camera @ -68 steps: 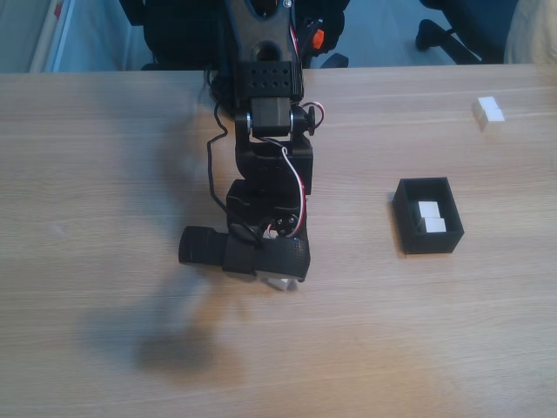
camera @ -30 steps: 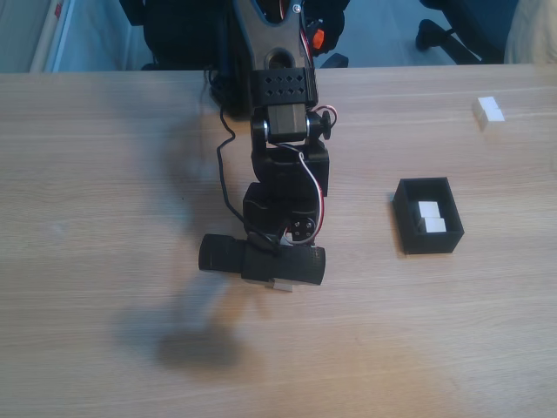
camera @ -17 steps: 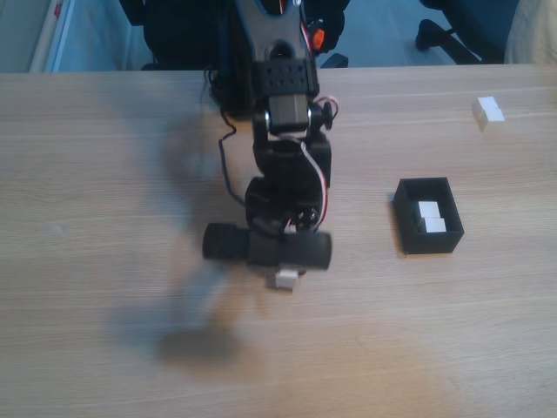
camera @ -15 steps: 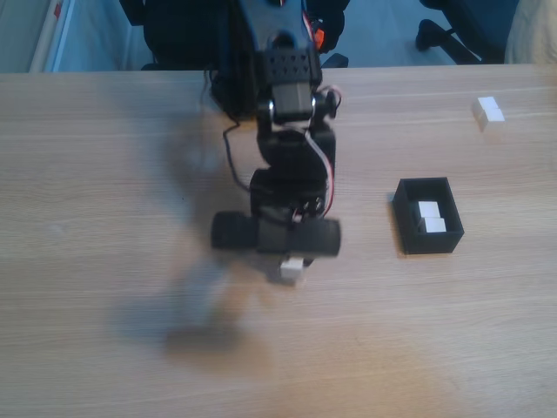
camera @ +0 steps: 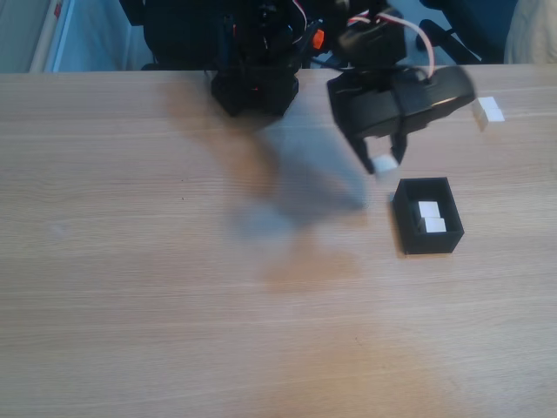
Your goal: Pick blocks and place them in the box.
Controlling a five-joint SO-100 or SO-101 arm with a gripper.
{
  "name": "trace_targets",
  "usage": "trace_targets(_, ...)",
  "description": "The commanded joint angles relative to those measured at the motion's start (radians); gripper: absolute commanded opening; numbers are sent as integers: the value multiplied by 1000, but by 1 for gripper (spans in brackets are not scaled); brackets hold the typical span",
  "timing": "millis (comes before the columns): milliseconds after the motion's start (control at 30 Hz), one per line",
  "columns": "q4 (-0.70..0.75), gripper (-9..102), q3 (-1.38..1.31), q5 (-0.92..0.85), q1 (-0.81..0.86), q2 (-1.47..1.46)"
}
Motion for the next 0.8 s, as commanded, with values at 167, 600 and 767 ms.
trace_targets(167,-12,0,-107,64,-112,-109)
trace_targets(600,-61,0,-256,72,-71,-285)
trace_targets(767,-60,0,-308,81,-83,-334)
